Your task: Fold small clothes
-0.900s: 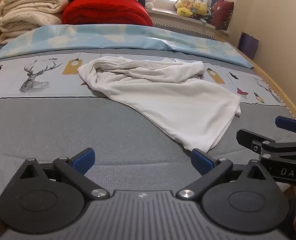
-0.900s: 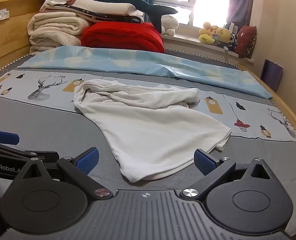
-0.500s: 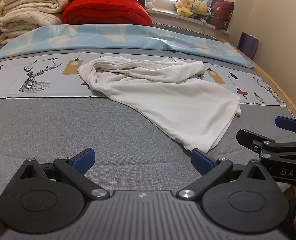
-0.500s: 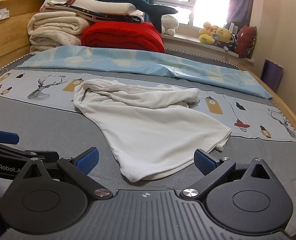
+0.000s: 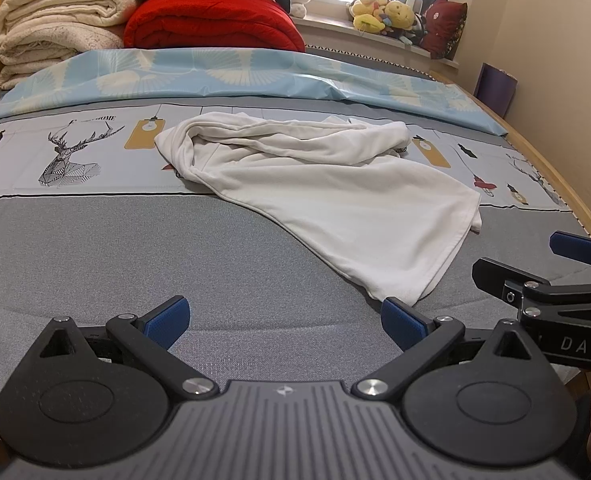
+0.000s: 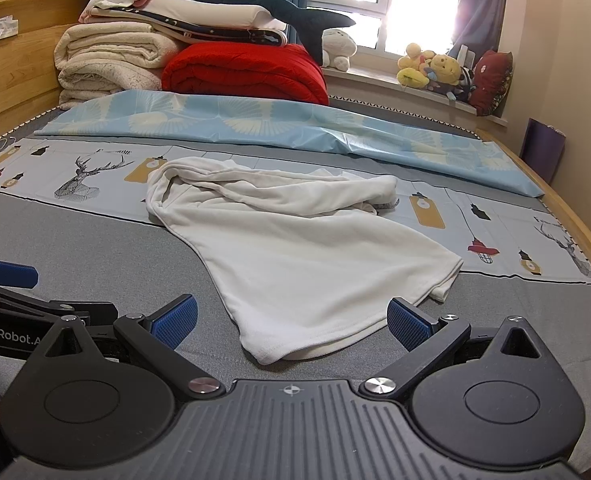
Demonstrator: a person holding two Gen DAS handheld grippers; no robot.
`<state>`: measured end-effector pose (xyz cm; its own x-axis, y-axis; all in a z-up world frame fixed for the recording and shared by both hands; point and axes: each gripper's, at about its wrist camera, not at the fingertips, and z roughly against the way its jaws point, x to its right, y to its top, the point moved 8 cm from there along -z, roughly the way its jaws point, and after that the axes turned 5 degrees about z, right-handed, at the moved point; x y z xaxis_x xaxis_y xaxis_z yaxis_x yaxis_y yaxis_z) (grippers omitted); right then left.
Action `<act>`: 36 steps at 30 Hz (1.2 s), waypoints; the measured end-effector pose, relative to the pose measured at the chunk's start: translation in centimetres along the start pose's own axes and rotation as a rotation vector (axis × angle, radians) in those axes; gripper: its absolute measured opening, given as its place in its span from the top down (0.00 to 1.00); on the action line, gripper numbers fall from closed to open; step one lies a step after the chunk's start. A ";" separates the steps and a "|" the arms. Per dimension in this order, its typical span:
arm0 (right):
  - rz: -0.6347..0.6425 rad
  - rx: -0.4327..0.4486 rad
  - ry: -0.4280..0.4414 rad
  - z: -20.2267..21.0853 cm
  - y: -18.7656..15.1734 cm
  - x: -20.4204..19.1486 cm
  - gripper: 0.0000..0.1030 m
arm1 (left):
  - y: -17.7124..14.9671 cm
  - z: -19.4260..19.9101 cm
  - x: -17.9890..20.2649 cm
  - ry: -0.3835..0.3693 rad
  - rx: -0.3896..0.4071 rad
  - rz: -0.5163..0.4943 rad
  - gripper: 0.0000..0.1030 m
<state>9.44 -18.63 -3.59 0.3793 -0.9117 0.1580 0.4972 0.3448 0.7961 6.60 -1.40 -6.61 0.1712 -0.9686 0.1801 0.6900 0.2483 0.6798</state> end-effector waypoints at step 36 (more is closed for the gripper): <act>-0.207 -0.006 -0.137 -1.2 1.3 11.4 0.14 | -0.8 -1.5 2.6 -0.049 -0.020 -0.101 0.44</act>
<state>15.39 -28.32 -1.50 0.1599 -0.9847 0.0695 0.5583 0.1483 0.8163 7.51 -4.10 -7.79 0.0657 -0.9871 0.1457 0.7161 0.1483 0.6820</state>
